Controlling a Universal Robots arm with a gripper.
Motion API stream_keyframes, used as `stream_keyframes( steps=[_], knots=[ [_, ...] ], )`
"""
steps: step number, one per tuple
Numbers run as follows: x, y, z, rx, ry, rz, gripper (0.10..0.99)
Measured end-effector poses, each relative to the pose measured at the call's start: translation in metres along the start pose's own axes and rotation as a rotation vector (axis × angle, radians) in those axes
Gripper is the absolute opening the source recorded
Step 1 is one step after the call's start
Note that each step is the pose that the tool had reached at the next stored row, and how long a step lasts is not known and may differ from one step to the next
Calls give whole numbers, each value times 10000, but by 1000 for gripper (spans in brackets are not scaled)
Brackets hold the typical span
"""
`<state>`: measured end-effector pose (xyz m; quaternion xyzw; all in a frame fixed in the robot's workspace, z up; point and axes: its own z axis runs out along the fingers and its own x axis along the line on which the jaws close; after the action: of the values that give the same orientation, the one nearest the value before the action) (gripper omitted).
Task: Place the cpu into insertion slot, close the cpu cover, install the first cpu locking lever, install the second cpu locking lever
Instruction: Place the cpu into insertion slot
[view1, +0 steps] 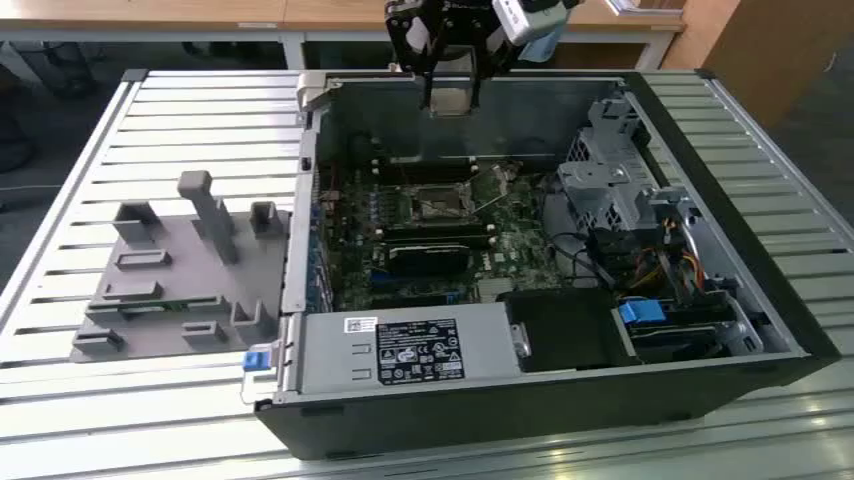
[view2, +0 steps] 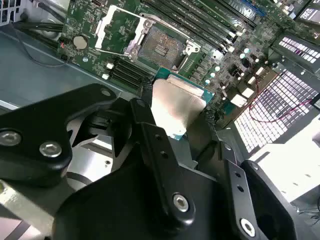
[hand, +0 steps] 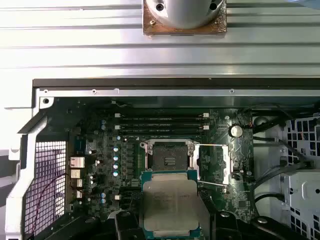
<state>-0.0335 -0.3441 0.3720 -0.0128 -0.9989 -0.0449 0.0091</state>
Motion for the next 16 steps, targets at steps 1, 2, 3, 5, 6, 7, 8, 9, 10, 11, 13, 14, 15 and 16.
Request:
stream_keyframes(
  steps=[1,2,3,5,6,7,8,9,10,11,13,14,15,16],
  knots=[
    [0,0,0,0,0,0,525],
    [0,0,0,0,0,0,525],
    [0,0,0,1,0,0,525],
    [0,0,0,0,-2,23,525],
    [0,0,0,-1,-5,59,525],
    [0,0,0,-1,-9,107,525],
    [0,0,-1,-2,-14,166,525],
    [0,0,0,-3,-21,242,525],
    [0,0,-1,-4,-29,327,525],
    [0,0,0,-6,-37,422,525],
    [0,0,0,-10,-56,627,525],
    [0,0,0,-12,-64,722,525],
    [0,0,0,-14,-73,815,525],
    [0,0,1,-16,-81,906,525]
  ],
)
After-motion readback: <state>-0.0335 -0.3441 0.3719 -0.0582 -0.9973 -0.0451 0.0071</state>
